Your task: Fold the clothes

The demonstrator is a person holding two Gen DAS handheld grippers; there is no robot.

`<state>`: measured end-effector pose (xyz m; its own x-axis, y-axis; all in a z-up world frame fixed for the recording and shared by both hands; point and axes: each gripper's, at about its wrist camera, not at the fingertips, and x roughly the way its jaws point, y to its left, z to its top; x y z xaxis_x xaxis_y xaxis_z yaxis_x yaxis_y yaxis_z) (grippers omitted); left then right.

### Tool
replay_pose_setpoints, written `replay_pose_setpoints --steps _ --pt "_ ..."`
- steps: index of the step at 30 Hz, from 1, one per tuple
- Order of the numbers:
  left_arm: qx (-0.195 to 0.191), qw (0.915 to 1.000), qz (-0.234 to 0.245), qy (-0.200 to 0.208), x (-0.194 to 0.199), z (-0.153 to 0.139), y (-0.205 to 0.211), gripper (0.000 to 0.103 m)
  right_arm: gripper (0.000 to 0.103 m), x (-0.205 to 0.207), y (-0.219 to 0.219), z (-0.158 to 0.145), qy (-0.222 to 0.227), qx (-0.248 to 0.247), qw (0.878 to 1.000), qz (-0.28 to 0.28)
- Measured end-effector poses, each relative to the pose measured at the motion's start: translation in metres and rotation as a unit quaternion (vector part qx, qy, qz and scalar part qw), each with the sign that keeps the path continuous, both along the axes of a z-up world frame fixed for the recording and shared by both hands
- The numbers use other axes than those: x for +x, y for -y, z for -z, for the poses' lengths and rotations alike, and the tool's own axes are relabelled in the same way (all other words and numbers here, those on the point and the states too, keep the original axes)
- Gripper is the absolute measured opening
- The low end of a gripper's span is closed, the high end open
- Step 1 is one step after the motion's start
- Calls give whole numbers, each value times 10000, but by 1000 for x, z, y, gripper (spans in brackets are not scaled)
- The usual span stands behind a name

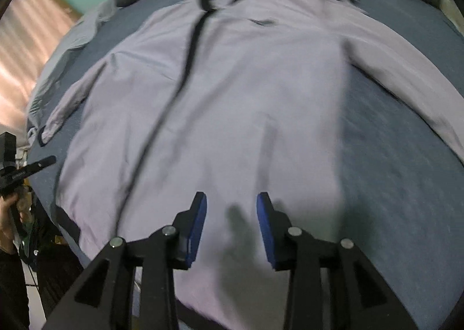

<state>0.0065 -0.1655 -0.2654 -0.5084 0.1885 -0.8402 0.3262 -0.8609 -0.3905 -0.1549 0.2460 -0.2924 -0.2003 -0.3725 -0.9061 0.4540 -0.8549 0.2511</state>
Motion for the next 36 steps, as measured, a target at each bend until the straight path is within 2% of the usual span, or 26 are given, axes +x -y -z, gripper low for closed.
replay_pose_setpoints --steps 3,7,12,14,16,17,20,25,30,36 --pt "74 9998 112 129 2 3 -5 32 37 15 -30 1 121 134 9997 134" --pt "150 9988 269 375 5 11 -10 33 38 32 -57 10 467 -51 9985 292" --pt "235 9980 238 531 15 17 -13 44 38 47 -62 15 581 -191 9978 249" --pt "242 9979 237 555 19 17 -14 44 37 47 -66 17 675 -330 9967 292" --pt "246 9977 271 568 22 17 -17 44 28 47 -69 16 635 -410 9968 278" --pt "292 9975 282 570 22 18 -18 44 14 49 -71 15 613 -418 9969 263" --pt "354 9971 328 595 23 21 -22 44 4 52 -78 14 539 -435 9972 288" --pt "332 9965 446 631 24 24 -35 44 2 61 -92 6 290 -283 9987 322" --pt "265 9959 535 685 16 26 -44 44 2 59 -101 15 455 -384 9970 497" --pt "264 9968 422 633 12 26 -40 43 2 56 -98 20 475 -253 9975 449"
